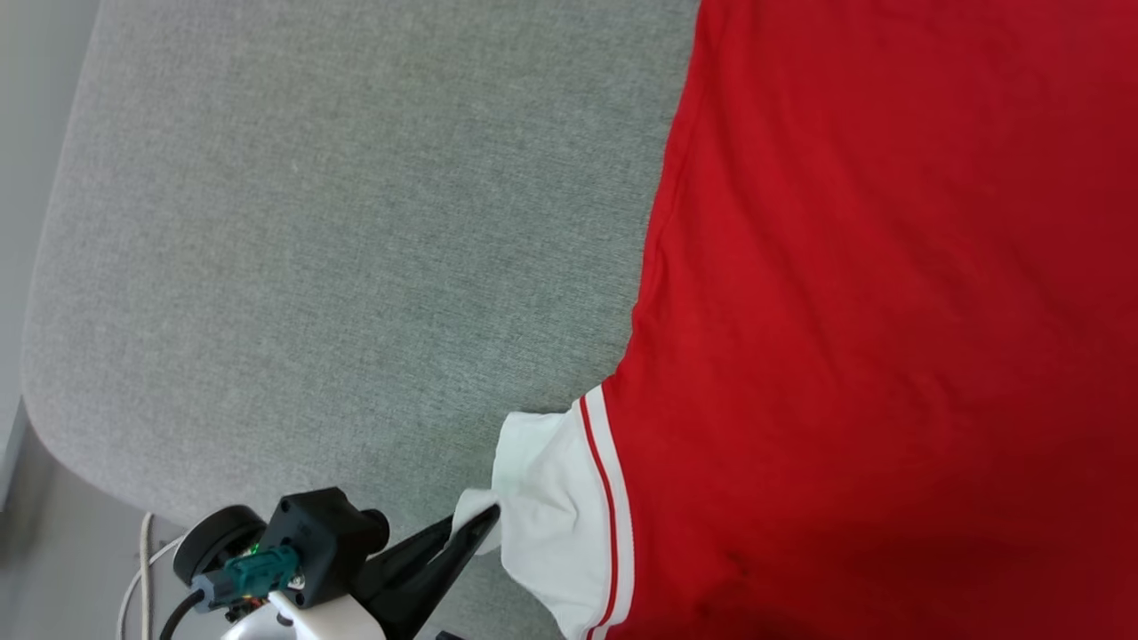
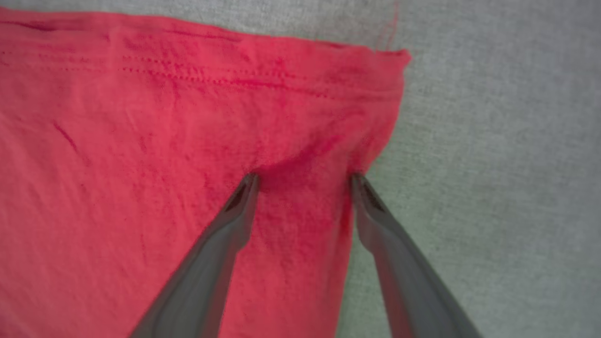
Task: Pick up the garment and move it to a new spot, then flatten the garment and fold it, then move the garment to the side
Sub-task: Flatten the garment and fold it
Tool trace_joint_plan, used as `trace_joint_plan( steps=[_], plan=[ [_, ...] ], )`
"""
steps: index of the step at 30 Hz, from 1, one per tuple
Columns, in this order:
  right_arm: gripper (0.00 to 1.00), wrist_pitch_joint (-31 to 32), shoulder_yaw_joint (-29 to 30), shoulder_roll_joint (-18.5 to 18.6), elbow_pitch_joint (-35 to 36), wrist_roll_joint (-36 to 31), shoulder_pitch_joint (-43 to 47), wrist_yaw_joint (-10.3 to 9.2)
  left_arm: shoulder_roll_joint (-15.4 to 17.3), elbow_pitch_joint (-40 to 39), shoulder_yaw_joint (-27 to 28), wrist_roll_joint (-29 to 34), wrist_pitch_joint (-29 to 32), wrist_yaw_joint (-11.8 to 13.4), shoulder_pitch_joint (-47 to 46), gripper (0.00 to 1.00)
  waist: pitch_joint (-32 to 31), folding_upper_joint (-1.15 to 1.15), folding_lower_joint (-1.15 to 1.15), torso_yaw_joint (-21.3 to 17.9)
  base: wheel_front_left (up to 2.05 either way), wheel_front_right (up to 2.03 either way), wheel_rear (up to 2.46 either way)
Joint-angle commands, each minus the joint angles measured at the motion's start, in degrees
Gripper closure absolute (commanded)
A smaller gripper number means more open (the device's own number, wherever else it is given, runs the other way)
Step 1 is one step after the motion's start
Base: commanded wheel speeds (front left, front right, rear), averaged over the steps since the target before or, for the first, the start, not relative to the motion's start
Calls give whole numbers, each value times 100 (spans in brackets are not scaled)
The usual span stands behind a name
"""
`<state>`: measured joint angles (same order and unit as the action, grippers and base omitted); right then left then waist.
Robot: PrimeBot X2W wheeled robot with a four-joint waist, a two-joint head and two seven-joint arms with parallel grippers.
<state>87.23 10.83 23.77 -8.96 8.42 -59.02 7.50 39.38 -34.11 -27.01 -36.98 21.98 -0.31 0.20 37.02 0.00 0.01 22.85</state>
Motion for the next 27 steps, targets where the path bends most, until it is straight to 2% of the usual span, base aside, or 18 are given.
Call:
trace_joint_plan(
  steps=[1, 7, 8, 9, 10, 18, 27],
  plan=[
    [0, 30, 34, 53, -59, -69, -79, -2, -53, 6, 2, 18, -51, -26, -106, 100, 151, 0, -1, 149, 0, 0, 0],
    [0, 109, -112, -50, -267, -149, 151, -2, -98, 104, -7, -10, -139, -112, -210, 100, 269, 0, -1, 216, 0, 0, 0],
    [29, 136, -103, -81, -299, -110, 208, -2, -106, 123, -12, -16, -152, -113, -220, 100, 274, 0, -1, 218, 0, 0, 0],
    [79, 162, -95, -98, -318, -87, 259, -2, -115, 145, -21, -19, -151, -128, -247, 100, 276, 0, -1, 219, 0, 0, 0],
    [100, 187, -94, -85, -313, -74, 300, -2, -128, 162, -30, -27, -163, -151, -267, 100, 273, 0, -1, 218, 0, 0, 0],
    [100, 184, 15, 24, -251, -22, 559, -2, -125, 305, -14, -48, -234, -132, -265, 100, 23, 0, -1, 45, 0, 0, 0],
    [100, -137, 54, 12, -221, 333, 1252, -2, -41, 258, 133, -116, -183, 20, -160, 100, -613, 0, -1, -477, 0, 0, 0]
  ],
)
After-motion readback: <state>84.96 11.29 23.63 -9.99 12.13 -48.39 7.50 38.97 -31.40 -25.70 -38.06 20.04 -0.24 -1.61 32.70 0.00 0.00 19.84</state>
